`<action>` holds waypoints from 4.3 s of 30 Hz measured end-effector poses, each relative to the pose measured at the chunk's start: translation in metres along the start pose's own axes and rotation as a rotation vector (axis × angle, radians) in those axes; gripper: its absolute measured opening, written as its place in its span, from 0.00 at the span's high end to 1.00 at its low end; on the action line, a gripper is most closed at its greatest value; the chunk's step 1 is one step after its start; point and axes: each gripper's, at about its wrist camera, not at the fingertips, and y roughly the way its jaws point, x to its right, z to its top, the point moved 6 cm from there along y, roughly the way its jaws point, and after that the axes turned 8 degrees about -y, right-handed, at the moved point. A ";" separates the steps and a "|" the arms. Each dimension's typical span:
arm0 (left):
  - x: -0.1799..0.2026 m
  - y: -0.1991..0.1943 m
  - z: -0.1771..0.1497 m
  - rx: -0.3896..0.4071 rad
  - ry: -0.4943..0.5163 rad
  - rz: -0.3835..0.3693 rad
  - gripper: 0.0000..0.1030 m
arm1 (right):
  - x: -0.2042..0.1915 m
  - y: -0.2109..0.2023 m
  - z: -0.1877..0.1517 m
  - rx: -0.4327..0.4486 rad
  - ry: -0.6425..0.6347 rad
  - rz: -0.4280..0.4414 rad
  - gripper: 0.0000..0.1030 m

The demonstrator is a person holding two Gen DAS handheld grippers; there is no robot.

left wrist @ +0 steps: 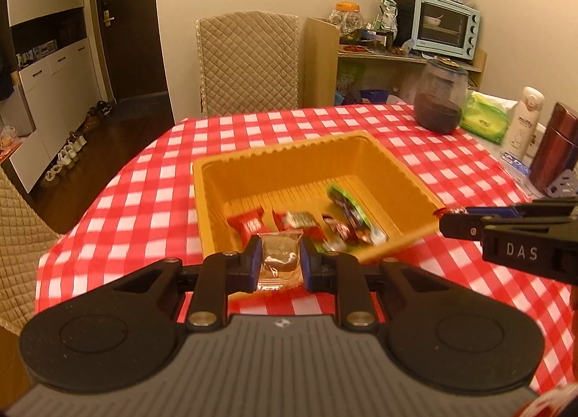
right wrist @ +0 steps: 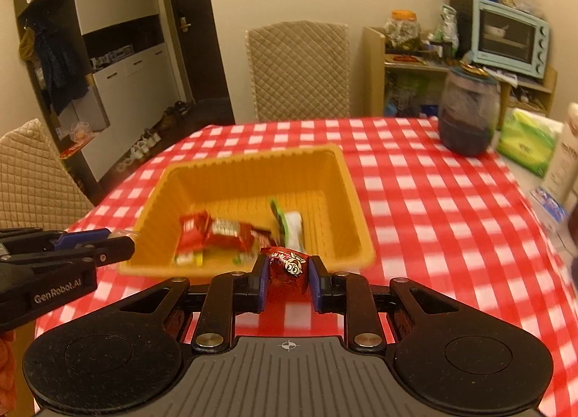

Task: Organize snacks
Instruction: 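Carry both candies over the orange tray with both grippers, then open both grippers to release the candies into the orange tray, then move both grippers back from the tray to the snack pile, then lower the right gripper onto the clear packet of dark snacks and close it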

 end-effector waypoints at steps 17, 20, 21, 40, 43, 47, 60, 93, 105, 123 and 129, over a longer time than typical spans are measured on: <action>-0.013 0.059 0.021 -0.048 -0.004 0.003 0.80 | 0.004 0.060 0.038 -0.037 0.008 0.023 0.77; -0.014 0.065 0.021 -0.054 -0.012 -0.012 0.78 | 0.004 0.064 0.037 -0.045 0.011 0.023 0.77; -0.016 0.065 0.021 -0.059 -0.016 -0.012 0.69 | 0.003 0.065 0.037 -0.046 0.012 0.023 0.77; -0.032 0.040 -0.001 -0.050 -0.005 0.049 0.48 | -0.001 0.068 0.039 -0.045 0.041 0.049 0.77; -0.034 0.039 -0.003 -0.051 -0.009 0.052 0.44 | -0.002 0.071 0.043 -0.038 0.065 0.068 0.77; -0.037 0.037 -0.005 -0.047 -0.014 0.058 0.33 | -0.002 0.075 0.045 -0.034 0.106 0.122 0.49; -0.035 0.009 -0.023 -0.044 -0.056 0.056 0.25 | 0.023 0.038 0.023 -0.032 0.174 0.030 0.30; -0.015 -0.123 -0.104 -0.061 -0.100 0.050 0.12 | -0.019 -0.100 -0.099 -0.121 0.047 -0.077 0.30; -0.018 -0.124 -0.113 -0.079 -0.100 0.052 0.10 | -0.017 -0.098 -0.111 -0.144 0.054 -0.073 0.30; -0.032 -0.091 -0.120 -0.114 -0.071 0.072 0.10 | -0.037 -0.053 -0.118 -0.140 -0.066 0.032 0.30; -0.042 -0.073 -0.121 -0.131 -0.070 0.071 0.10 | -0.053 -0.022 -0.117 -0.140 -0.210 0.116 0.30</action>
